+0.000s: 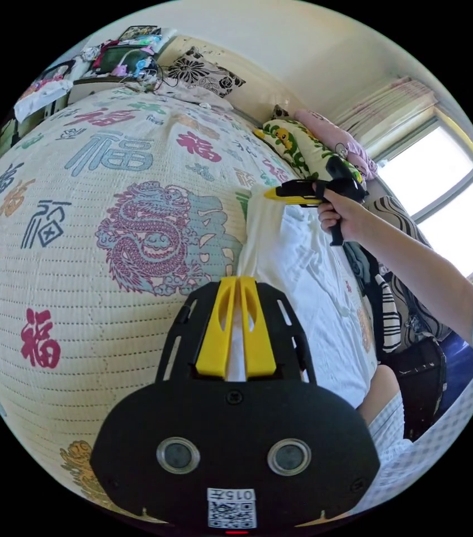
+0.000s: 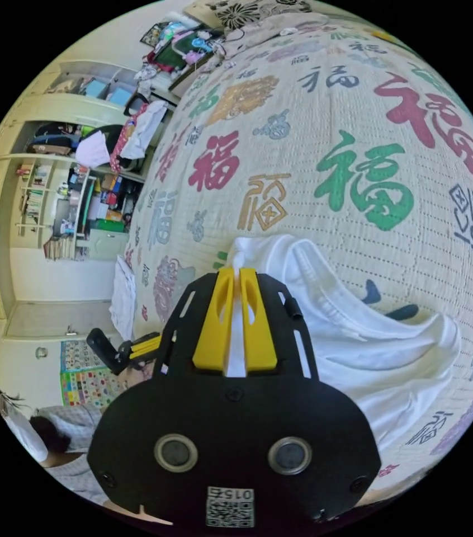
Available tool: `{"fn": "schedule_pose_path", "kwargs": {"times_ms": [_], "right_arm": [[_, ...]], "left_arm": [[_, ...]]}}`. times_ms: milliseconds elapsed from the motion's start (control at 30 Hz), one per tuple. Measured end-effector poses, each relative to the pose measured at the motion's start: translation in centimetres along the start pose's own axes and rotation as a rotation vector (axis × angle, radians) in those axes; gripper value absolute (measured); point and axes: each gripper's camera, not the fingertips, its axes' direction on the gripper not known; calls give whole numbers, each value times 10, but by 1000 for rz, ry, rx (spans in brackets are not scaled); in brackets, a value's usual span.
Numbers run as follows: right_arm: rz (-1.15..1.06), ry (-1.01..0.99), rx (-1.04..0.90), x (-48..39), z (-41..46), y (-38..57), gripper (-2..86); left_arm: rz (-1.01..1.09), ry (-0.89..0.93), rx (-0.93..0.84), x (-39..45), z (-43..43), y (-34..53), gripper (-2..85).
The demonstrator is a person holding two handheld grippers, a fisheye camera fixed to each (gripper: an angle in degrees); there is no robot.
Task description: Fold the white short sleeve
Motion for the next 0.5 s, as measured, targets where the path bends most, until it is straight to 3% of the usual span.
{"fn": "schedule_pose_path", "kwargs": {"times_ms": [167, 300, 500], "right_arm": [[-95, 104, 76, -5, -48, 23, 60], [-100, 335, 111, 19, -101, 54, 79], [3, 362, 26, 60, -111, 81, 106]], "left_arm": [[16, -23, 18, 6, -9, -8, 49], [163, -48, 67, 28, -19, -51, 74], [378, -40, -32, 90, 61, -164, 108]]}}
